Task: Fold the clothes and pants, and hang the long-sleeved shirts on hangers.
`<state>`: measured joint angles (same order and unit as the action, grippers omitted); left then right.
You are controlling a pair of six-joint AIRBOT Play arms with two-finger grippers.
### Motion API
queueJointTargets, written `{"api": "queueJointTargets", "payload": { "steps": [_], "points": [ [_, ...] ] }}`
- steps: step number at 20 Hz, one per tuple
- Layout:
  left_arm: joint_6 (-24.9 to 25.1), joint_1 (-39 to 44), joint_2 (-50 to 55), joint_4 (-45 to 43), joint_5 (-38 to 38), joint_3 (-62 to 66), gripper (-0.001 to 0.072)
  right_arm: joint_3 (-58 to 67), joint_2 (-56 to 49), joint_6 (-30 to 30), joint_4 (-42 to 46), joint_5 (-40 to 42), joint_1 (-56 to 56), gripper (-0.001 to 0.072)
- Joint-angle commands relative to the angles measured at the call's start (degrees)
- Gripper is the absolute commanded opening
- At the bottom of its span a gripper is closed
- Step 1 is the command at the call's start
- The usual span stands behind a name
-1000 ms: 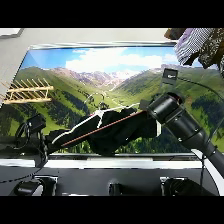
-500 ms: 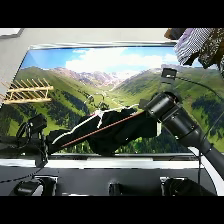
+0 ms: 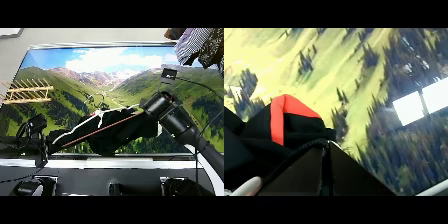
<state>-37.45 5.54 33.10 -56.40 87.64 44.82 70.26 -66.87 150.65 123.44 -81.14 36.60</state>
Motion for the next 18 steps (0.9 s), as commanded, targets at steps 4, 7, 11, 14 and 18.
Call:
{"api": "queueJointTargets", "payload": {
  "steps": [4, 7, 11, 14, 18],
  "points": [
    [-0.02, 0.04, -0.02, 0.72, -0.02, 0.02, 0.0039, 0.74, 4.26, -0.15, 0.20, -1.68, -0.04, 0.0039],
    [-0.04, 0.04, -0.04, 1.46, 0.63, 0.02, 0.0039, 0.81, 4.26, 0.11, 0.09, -2.29, -0.04, 0.0039],
    [-0.04, 0.04, -0.04, 2.71, 1.95, 0.02, 0.0038, 0.81, 4.24, 0.31, 0.33, -1.40, -0.04, 0.0039],
    [-0.02, 0.04, -0.02, 2.67, 1.90, 0.02, 0.0039, 0.81, 4.09, 2.19, 0.79, -0.83, -0.04, 0.0039],
    [0.24, 0.04, 0.22, 2.64, 0.17, -0.04, 0.0038, 0.87, 4.20, 2.19, -0.81, 2.89, 0.02, 0.0039]
  ]
}}
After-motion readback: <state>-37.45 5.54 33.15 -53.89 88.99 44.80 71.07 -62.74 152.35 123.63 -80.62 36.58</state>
